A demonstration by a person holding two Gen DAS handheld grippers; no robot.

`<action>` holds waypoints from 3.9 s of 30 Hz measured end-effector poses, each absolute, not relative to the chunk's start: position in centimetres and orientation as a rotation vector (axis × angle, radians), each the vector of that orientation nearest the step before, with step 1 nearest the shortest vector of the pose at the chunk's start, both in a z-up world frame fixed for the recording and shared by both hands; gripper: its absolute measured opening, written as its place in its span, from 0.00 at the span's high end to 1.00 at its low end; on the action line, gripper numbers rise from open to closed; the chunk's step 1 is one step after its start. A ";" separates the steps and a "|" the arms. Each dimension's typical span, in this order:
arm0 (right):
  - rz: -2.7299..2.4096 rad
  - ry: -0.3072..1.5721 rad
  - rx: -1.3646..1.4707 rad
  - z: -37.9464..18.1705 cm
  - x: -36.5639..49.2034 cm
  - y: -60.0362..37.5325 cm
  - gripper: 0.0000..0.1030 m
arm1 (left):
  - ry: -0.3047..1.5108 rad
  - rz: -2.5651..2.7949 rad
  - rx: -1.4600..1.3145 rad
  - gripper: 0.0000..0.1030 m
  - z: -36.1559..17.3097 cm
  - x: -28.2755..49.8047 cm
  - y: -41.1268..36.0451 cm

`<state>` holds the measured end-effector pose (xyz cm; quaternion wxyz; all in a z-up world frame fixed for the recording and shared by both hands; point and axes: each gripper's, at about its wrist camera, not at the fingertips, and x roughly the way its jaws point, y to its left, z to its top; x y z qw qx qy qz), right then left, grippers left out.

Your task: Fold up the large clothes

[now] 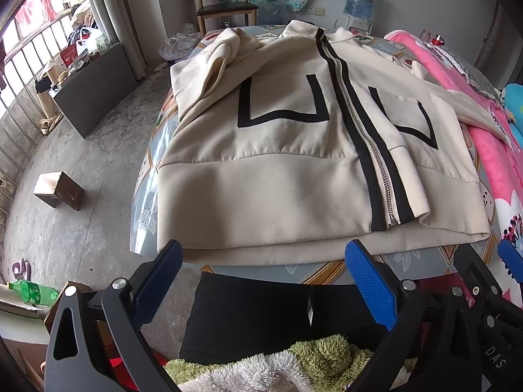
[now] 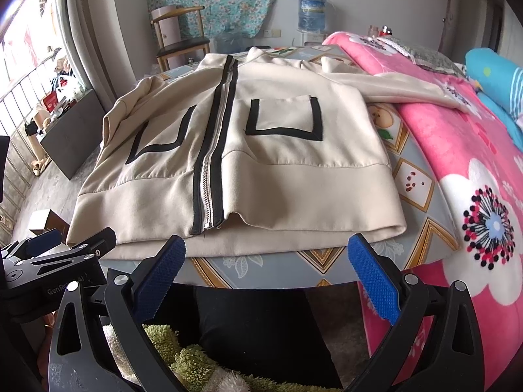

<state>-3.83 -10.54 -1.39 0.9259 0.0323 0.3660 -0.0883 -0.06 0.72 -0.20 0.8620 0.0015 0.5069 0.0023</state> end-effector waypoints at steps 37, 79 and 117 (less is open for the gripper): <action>-0.216 0.754 0.071 -1.5 -3.8 -10.6 0.06 | 1.035 -0.007 0.021 0.05 -0.1 0.4 1.5; -0.151 0.915 0.304 -4.7 2.8 -26.2 0.24 | 0.999 -0.092 -0.138 0.20 -4.8 4.6 11.9; 0.108 0.879 -0.058 -0.9 -2.9 -19.0 0.42 | 1.002 -0.284 0.088 0.86 -1.0 0.7 10.1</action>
